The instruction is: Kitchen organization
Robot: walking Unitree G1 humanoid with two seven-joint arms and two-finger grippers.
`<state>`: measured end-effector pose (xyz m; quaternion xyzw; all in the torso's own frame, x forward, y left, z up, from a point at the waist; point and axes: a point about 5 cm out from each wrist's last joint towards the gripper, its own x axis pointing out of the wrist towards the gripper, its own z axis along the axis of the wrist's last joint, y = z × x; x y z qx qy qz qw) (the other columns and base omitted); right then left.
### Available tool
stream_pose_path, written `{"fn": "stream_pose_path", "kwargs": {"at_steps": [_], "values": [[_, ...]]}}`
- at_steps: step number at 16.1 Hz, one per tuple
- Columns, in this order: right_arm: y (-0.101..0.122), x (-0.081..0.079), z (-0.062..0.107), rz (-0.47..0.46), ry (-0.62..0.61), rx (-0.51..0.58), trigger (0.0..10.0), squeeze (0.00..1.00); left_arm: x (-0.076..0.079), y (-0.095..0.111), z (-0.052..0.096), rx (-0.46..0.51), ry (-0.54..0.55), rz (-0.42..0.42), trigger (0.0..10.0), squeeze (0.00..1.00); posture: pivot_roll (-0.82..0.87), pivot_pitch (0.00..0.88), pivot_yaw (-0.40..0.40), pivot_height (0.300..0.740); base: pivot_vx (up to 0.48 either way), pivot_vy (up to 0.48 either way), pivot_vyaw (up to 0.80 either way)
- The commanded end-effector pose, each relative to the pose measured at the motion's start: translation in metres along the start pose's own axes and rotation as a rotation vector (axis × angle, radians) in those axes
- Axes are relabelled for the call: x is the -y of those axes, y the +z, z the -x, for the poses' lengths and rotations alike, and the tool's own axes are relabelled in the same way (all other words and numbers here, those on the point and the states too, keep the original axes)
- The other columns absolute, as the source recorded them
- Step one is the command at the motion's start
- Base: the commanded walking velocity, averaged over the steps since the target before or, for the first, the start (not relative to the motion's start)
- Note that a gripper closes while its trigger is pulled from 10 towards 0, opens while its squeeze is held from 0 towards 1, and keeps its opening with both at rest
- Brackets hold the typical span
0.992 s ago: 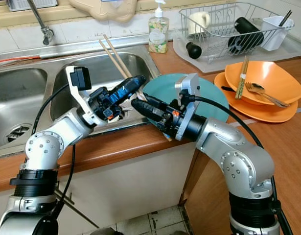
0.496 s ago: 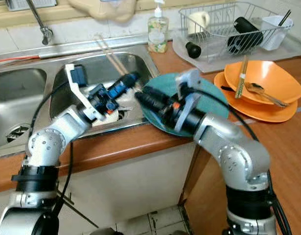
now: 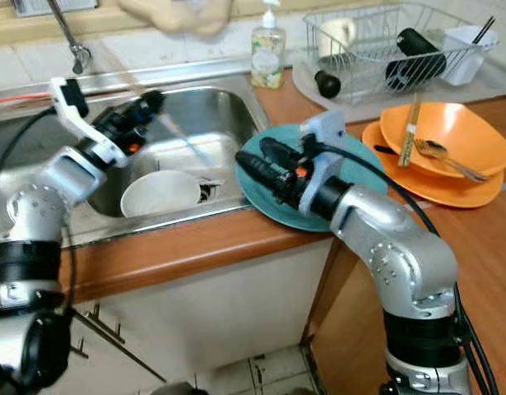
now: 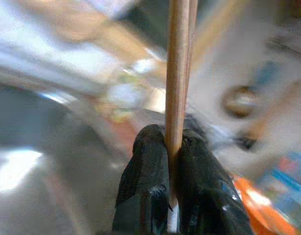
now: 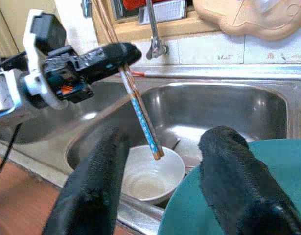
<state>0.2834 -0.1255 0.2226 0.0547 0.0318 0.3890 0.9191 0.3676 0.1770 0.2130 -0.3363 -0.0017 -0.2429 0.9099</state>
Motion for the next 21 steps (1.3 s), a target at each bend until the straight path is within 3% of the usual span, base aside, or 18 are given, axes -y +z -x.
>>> {"fn": "stream_pose_path", "kwargs": {"at_steps": [1, 3, 4, 5, 6, 10, 14, 15, 16, 17, 18, 21], "values": [[0.007, -0.008, -0.003, 0.044, 0.025, 0.009, 10.0, 1.00, -0.014, 0.000, 0.000, -0.013, 0.125, 0.005, 0.0, 0.00, -0.10, 0.000, 0.082, 0.740, 0.000, 0.000, 0.00], [0.006, -0.009, -0.004, 0.060, 0.020, 0.004, 10.0, 1.00, -0.026, -0.008, -0.002, -0.057, 0.239, 0.015, 0.0, 0.00, -0.10, 0.000, 0.078, 0.740, 0.000, 0.000, 0.00], [0.006, -0.009, -0.004, 0.074, 0.011, -0.001, 10.0, 1.00, -0.033, -0.016, -0.005, -0.114, 0.308, 0.007, 7.6, 0.00, -0.11, 0.000, 0.081, 0.740, 0.000, 0.000, 0.00], [0.006, -0.009, -0.004, 0.081, 0.003, -0.002, 10.0, 1.00, -0.035, -0.021, -0.007, -0.135, 0.330, 0.014, 10.0, 0.61, -0.12, 0.000, 0.083, 0.740, 0.000, 0.000, 0.00], [0.006, -0.009, -0.004, 0.084, -0.003, -0.003, 10.0, 1.00, -0.035, -0.023, -0.010, -0.142, 0.342, 0.032, 10.0, 1.00, -0.12, 0.000, 0.085, 0.740, 0.000, 0.000, 0.00], [0.002, -0.005, -0.001, 0.099, -0.064, -0.033, 10.0, 1.00, -0.041, -0.039, -0.015, -0.241, 0.426, 0.031, 10.0, 1.00, -0.13, 0.000, 0.096, 0.740, 0.000, 0.000, 0.00], [0.005, 0.006, 0.007, 0.094, -0.189, -0.026, 10.0, 1.00, -0.042, -0.039, -0.017, -0.239, 0.433, 0.013, 10.0, 1.00, -0.14, 0.000, 0.094, 0.740, 0.000, 0.000, 0.00], [0.005, 0.009, 0.011, 0.092, -0.228, -0.028, 10.0, 1.00, -0.043, -0.035, -0.017, -0.220, 0.423, -0.016, 10.0, 1.00, -0.14, 0.000, 0.094, 0.740, 0.000, 0.000, 0.00], [0.008, 0.019, 0.022, 0.095, -0.335, -0.034, 10.0, 1.00, -0.037, -0.025, -0.018, -0.170, 0.338, -0.113, 10.0, 1.00, -0.14, 0.000, 0.087, 0.740, 0.000, 0.000, 0.00], [0.009, 0.022, 0.025, 0.091, -0.363, -0.037, 10.0, 1.00, -0.035, -0.023, -0.019, -0.156, 0.311, -0.149, 10.0, 1.00, -0.14, 0.000, 0.084, 0.740, 0.000, 0.000, 0.00], [0.010, 0.031, 0.040, 0.059, -0.443, -0.053, 10.0, 1.00, -0.027, -0.019, -0.017, -0.133, 0.225, -0.229, 10.0, 1.00, -0.14, 0.000, 0.082, 0.740, 0.000, 0.000, 0.00], [0.006, 0.041, 0.059, -0.001, -0.557, -0.100, 10.0, 1.00, -0.016, -0.021, -0.012, -0.136, 0.120, -0.327, 10.0, 1.00, -0.15, 0.000, 0.081, 0.740, 0.000, 0.000, 0.00]]}}
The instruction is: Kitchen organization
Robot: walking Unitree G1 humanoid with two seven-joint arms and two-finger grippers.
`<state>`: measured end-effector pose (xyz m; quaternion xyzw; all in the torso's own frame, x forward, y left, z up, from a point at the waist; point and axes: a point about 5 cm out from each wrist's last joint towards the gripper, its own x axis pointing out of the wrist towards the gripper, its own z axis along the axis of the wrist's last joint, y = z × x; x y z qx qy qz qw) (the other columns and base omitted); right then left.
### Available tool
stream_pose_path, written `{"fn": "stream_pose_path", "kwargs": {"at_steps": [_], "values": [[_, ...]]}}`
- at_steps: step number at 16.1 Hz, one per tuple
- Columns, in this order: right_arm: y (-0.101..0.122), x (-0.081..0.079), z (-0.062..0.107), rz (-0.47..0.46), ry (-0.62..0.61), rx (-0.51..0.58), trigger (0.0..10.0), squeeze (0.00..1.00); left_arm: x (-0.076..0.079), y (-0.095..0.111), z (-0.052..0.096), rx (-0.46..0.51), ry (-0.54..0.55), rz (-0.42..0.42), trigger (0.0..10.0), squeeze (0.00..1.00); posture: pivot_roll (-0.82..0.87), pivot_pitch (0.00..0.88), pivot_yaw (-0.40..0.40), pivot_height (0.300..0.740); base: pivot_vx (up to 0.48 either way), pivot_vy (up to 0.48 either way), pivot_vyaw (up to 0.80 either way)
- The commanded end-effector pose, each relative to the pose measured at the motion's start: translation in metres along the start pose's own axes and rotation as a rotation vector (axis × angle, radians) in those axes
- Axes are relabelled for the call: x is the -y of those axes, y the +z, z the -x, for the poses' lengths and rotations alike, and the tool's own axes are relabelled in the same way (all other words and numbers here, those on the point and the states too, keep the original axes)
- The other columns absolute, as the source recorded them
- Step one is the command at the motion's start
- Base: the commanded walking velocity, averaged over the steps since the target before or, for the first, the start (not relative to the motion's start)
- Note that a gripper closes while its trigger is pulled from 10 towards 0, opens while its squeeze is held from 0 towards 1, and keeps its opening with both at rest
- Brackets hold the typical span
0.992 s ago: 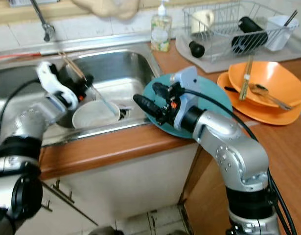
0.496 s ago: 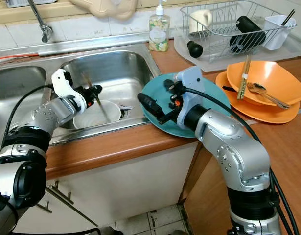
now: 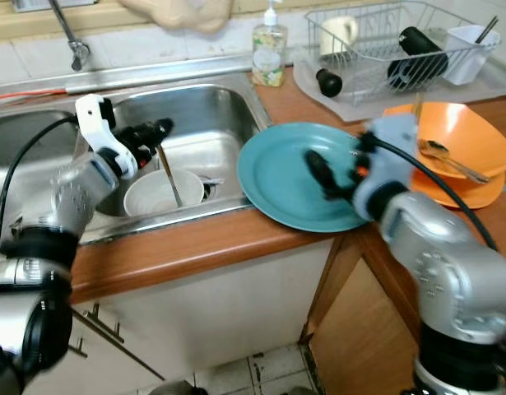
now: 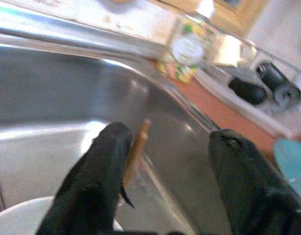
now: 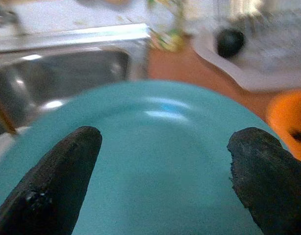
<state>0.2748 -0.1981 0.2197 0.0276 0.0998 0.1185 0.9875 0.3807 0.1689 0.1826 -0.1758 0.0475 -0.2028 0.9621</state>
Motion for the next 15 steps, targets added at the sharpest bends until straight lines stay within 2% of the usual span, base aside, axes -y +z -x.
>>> {"fn": "stream_pose_path", "kwargs": {"at_steps": [1, 4, 5, 6, 7, 8, 10, 11, 12, 13, 14, 15], "values": [[-0.001, 0.006, 0.006, -0.024, -0.054, -0.027, 10.0, 1.00, 0.008, 0.008, 0.002, 0.033, -0.060, -0.079, 10.0, 1.00, -0.15, 0.000, 0.081, 0.740, 0.000, 0.000, 0.00], [-0.012, 0.026, 0.012, -0.145, -0.184, -0.120, 10.0, 1.00, 0.030, 0.019, 0.011, 0.095, -0.191, -0.232, 10.0, 1.00, -0.15, 0.000, 0.079, 0.740, 0.000, 0.000, 0.00], [-0.014, 0.028, 0.012, -0.175, -0.198, -0.139, 10.0, 1.00, 0.035, 0.020, 0.013, 0.101, -0.231, -0.247, 10.0, 1.00, -0.14, 0.000, 0.078, 0.740, 0.000, 0.000, 0.00], [-0.014, 0.029, 0.012, -0.185, -0.201, -0.145, 10.0, 0.35, 0.038, 0.020, 0.015, 0.099, -0.255, -0.254, 10.0, 1.00, -0.14, 0.000, 0.076, 0.740, 0.000, 0.000, 0.00], [-0.016, 0.031, 0.010, -0.222, -0.215, -0.162, 10.0, 0.00, 0.042, 0.016, 0.023, 0.065, -0.316, -0.299, 10.0, 1.00, -0.14, 0.000, 0.069, 0.740, 0.000, 0.000, 0.00], [-0.019, 0.033, 0.009, -0.249, -0.234, -0.174, 10.0, 0.00, 0.042, 0.012, 0.028, 0.044, -0.334, -0.328, 10.0, 0.84, -0.13, 0.000, 0.066, 0.740, 0.000, 0.000, 0.00], [-0.022, 0.034, 0.006, -0.284, -0.241, -0.182, 10.0, 0.00, 0.042, 0.008, 0.036, 0.017, -0.353, -0.348, 10.0, 0.01, -0.13, 0.000, 0.062, 0.740, 0.000, 0.000, 0.00], [-0.023, 0.031, 0.003, -0.317, -0.206, -0.184, 10.0, 0.00, 0.043, 0.005, 0.043, -0.001, -0.369, -0.349, 10.0, 0.00, -0.12, 0.000, 0.059, 0.740, 0.000, 0.000, 0.00], [-0.025, 0.026, -0.001, -0.343, -0.169, -0.193, 5.6, 0.00, 0.043, 0.002, 0.048, -0.018, -0.389, -0.346, 10.0, 0.00, -0.12, 0.000, 0.058, 0.740, 0.000, 0.000, 0.00], [-0.028, 0.023, -0.004, -0.350, -0.158, -0.207, 3.3, 0.00, 0.044, -0.001, 0.054, -0.033, -0.401, -0.343, 10.0, 0.00, -0.12, 0.000, 0.058, 0.740, 0.000, 0.000, 0.00], [-0.032, 0.020, -0.008, -0.363, -0.143, -0.223, 1.5, 0.00, 0.043, -0.004, 0.060, -0.055, -0.408, -0.340, 10.0, 0.00, -0.12, 0.000, 0.054, 0.740, 0.000, 0.000, 0.00], [-0.032, 0.019, -0.009, -0.369, -0.137, -0.225, 1.3, 0.00, 0.042, -0.006, 0.062, -0.064, -0.409, -0.341, 10.0, 0.00, -0.12, 0.000, 0.054, 0.740, 0.000, 0.000, 0.00]]}}
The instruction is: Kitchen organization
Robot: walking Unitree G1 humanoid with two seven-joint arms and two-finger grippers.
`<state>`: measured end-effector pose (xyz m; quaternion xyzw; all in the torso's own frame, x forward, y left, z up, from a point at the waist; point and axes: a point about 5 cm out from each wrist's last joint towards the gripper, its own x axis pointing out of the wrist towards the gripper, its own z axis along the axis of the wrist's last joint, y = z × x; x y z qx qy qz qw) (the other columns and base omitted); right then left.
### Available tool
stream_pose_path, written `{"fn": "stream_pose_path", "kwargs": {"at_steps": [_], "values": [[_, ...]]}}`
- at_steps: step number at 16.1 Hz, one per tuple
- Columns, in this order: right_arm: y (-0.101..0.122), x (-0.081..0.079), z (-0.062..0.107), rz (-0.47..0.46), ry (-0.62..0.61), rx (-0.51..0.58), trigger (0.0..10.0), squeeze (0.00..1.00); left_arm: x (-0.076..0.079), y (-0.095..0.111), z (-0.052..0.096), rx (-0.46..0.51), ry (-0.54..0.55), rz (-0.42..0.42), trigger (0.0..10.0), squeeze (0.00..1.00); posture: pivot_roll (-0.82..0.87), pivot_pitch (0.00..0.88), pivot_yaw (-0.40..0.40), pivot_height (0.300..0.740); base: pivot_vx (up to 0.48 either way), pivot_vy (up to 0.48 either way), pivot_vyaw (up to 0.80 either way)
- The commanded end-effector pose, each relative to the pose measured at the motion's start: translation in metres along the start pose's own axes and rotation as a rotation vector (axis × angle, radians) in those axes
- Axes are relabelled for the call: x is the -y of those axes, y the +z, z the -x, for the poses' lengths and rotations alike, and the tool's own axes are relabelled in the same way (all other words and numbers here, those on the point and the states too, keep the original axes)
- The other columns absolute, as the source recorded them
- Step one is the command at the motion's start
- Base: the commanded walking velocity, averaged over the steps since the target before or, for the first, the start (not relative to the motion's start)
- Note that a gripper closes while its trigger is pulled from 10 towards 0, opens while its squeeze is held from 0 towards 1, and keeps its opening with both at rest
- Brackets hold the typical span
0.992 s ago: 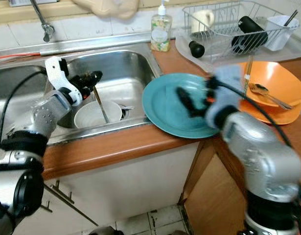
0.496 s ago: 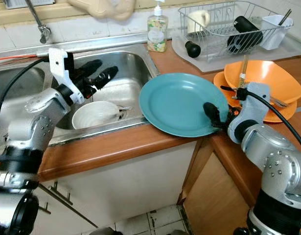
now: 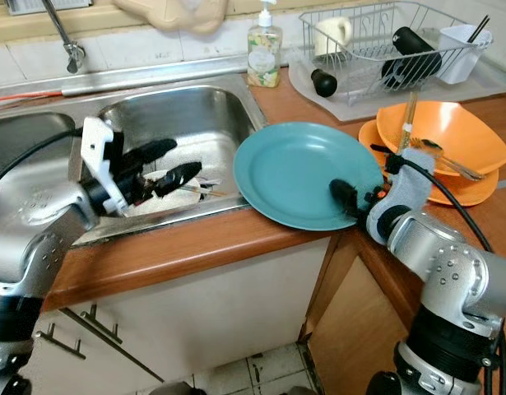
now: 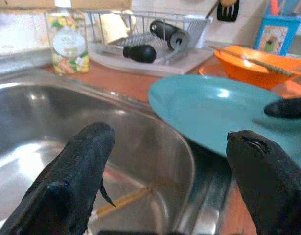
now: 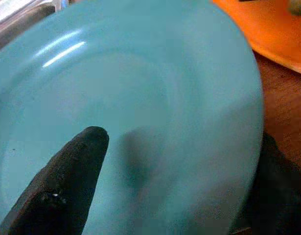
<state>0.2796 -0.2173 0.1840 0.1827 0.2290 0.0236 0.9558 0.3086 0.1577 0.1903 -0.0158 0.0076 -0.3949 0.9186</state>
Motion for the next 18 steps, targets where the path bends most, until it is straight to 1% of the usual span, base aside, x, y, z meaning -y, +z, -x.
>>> {"fn": "stream_pose_path", "kwargs": {"at_steps": [1, 2, 3, 5, 6, 7, 8, 9, 10, 11, 13, 18], "values": [[0.000, -0.005, -0.005, -0.013, 0.026, -0.017, 0.8, 0.00, 0.004, 0.001, 0.004, -0.016, -0.023, -0.007, 10.0, 0.00, -0.11, 0.000, 0.051, 0.740, 0.000, 0.000, 0.00], [-0.001, -0.005, -0.008, -0.021, 0.028, -0.022, 1.0, 0.00, 0.006, -0.001, 0.009, -0.025, -0.026, -0.005, 10.0, 0.00, -0.11, 0.000, 0.048, 0.740, 0.000, 0.000, 0.00], [-0.001, -0.005, -0.010, -0.025, 0.028, -0.023, 0.9, 0.00, 0.008, -0.001, 0.011, -0.028, -0.036, 0.005, 10.0, 0.00, -0.11, 0.000, 0.046, 0.740, 0.000, 0.000, 0.00], [0.000, -0.006, -0.013, -0.042, 0.041, -0.023, 0.3, 0.00, 0.015, -0.003, 0.018, -0.029, -0.070, 0.050, 10.0, 0.00, -0.10, 0.000, 0.044, 0.740, 0.000, 0.000, 0.00], [0.001, -0.007, -0.014, -0.041, 0.042, -0.022, 0.7, 0.00, 0.018, -0.004, 0.021, -0.024, -0.082, 0.073, 10.0, 0.00, -0.10, 0.000, 0.044, 0.740, 0.000, 0.000, 0.00], [0.002, -0.007, -0.016, -0.046, 0.044, -0.017, 0.5, 0.00, 0.020, -0.004, 0.023, -0.014, -0.087, 0.094, 10.0, 0.00, -0.10, 0.000, 0.044, 0.740, 0.000, 0.000, 0.00], [0.003, -0.008, -0.016, -0.049, 0.046, -0.014, 0.1, 0.00, 0.020, -0.005, 0.024, -0.016, -0.083, 0.097, 10.0, 0.00, -0.10, 0.000, 0.044, 0.740, 0.000, 0.000, 0.00], [0.003, -0.008, -0.016, -0.049, 0.046, -0.014, 0.1, 0.00, 0.020, -0.005, 0.024, -0.016, -0.083, 0.097, 10.0, 0.00, -0.10, 0.000, 0.044, 0.740, 0.000, 0.000, 0.00], [0.005, -0.007, -0.017, -0.051, 0.042, -0.004, 0.4, 0.00, 0.019, -0.005, 0.026, -0.015, -0.060, 0.110, 10.0, 0.00, -0.10, 0.000, 0.039, 0.740, 0.000, 0.000, 0.00], [0.007, -0.007, -0.017, -0.050, 0.037, 0.006, 0.0, 0.00, 0.016, -0.005, 0.026, -0.005, -0.028, 0.124, 10.0, 0.00, -0.10, 0.000, 0.039, 0.740, 0.000, 0.000, 0.00], [0.014, -0.007, -0.016, -0.061, 0.036, 0.034, 0.0, 0.00, 0.008, -0.004, 0.027, 0.018, 0.036, 0.145, 10.0, 0.00, -0.10, 0.000, 0.039, 0.740, 0.000, 0.000, 0.00], [0.022, -0.010, -0.015, -0.077, 0.052, 0.065, 0.0, 0.00, 0.008, -0.003, 0.028, 0.023, 0.052, 0.153, 10.0, 0.00, -0.10, 0.000, 0.039, 0.740, 0.000, 0.000, 0.00]]}}
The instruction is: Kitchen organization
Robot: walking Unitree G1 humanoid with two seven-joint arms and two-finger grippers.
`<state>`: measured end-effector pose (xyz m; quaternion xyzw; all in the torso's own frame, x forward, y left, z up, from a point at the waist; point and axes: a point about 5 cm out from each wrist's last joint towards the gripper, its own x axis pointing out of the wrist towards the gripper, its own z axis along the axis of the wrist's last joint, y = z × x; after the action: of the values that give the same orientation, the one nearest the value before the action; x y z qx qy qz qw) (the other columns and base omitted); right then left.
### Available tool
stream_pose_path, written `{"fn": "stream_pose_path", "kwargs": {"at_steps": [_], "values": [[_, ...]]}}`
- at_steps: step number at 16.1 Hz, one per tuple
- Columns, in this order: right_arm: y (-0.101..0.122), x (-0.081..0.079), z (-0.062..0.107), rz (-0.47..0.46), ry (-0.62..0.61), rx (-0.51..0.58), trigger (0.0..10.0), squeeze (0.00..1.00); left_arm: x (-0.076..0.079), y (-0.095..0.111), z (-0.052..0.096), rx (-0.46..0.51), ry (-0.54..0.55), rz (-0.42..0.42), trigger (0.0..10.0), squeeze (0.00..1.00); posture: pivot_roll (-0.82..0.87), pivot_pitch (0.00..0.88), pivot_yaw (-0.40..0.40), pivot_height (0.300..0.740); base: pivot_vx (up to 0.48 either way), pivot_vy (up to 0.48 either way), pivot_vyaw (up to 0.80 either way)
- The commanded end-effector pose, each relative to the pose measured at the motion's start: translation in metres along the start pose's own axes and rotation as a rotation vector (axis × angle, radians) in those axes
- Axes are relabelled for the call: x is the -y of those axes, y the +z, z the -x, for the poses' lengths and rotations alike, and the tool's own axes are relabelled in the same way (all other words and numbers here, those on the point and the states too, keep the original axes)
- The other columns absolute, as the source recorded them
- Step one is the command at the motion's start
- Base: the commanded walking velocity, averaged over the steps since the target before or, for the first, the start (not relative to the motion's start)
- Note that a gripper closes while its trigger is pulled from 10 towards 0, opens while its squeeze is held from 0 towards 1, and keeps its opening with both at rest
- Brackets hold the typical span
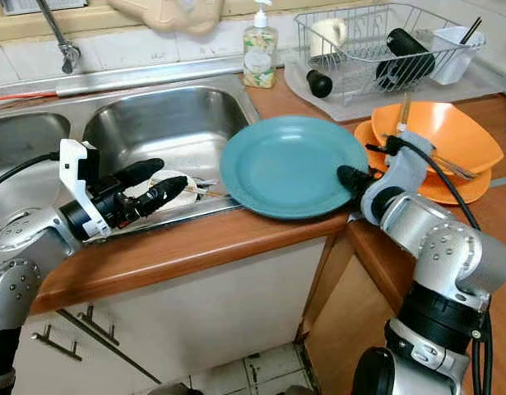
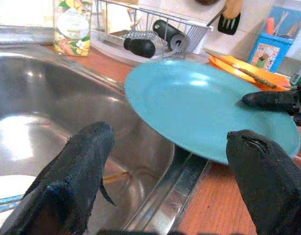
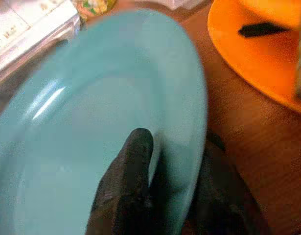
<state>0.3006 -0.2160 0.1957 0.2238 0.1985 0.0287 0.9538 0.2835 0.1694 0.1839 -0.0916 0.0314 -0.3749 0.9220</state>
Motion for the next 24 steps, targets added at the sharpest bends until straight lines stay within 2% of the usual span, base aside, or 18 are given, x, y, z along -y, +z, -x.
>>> {"fn": "stream_pose_path", "kwargs": {"at_steps": [1, 6, 11, 12, 15, 16, 18, 20, 21, 24], "values": [[0.004, -0.005, -0.001, -0.008, 0.018, 0.011, 0.0, 0.00, -0.002, 0.004, 0.002, 0.008, 0.014, -0.004, 10.0, 0.00, -0.10, 0.000, 0.042, 0.740, 0.000, 0.000, 0.00], [0.014, -0.014, -0.001, -0.014, 0.047, 0.050, 0.0, 0.00, -0.002, 0.004, 0.002, 0.008, 0.017, -0.002, 10.0, 0.00, -0.10, 0.000, 0.042, 0.740, 0.000, 0.000, 0.00], [0.040, -0.051, -0.012, -0.057, 0.197, 0.124, 0.0, 0.00, -0.005, 0.014, 0.006, 0.027, 0.047, -0.031, 10.0, 0.00, -0.09, 0.000, 0.043, 0.740, 0.000, 0.000, 0.00], [0.040, -0.053, -0.013, -0.058, 0.203, 0.126, 0.0, 0.00, -0.005, 0.014, 0.007, 0.027, 0.049, -0.033, 10.0, 0.00, -0.09, 0.000, 0.043, 0.740, 0.000, 0.000, 0.00], [0.050, -0.080, -0.032, -0.023, 0.256, 0.140, 0.0, 0.00, -0.007, 0.019, 0.012, 0.019, 0.067, -0.061, 10.0, 0.00, -0.08, 0.000, 0.037, 0.740, 0.000, 0.000, 0.00], [0.050, -0.082, -0.034, -0.017, 0.258, 0.140, 0.0, 0.00, -0.007, 0.019, 0.012, 0.016, 0.069, -0.064, 10.0, 0.00, -0.08, 0.000, 0.033, 0.740, 0.000, 0.000, 0.00], [0.046, -0.110, -0.057, 0.001, 0.307, 0.128, 0.0, 0.00, -0.005, 0.018, 0.014, -0.017, 0.078, -0.101, 10.0, 0.00, -0.06, 0.000, 0.028, 0.740, 0.000, 0.000, 0.00], [0.044, -0.121, -0.068, -0.013, 0.320, 0.124, 0.0, 0.00, -0.005, 0.019, 0.014, -0.020, 0.079, -0.107, 10.0, 0.00, -0.05, 0.000, 0.023, 0.740, 0.000, 0.000, 0.00], [0.037, -0.135, -0.083, -0.037, 0.332, 0.112, 0.0, 0.00, -0.004, 0.020, 0.015, -0.027, 0.083, -0.119, 10.0, 0.00, -0.05, 0.000, 0.020, 0.740, 0.000, 0.000, 0.00], [0.019, -0.153, -0.099, -0.014, 0.309, 0.066, 0.0, 0.00, -0.003, 0.020, 0.016, -0.039, 0.087, -0.131, 10.0, 0.00, -0.03, 0.000, 0.010, 0.740, 0.000, 0.000, 0.00]]}}
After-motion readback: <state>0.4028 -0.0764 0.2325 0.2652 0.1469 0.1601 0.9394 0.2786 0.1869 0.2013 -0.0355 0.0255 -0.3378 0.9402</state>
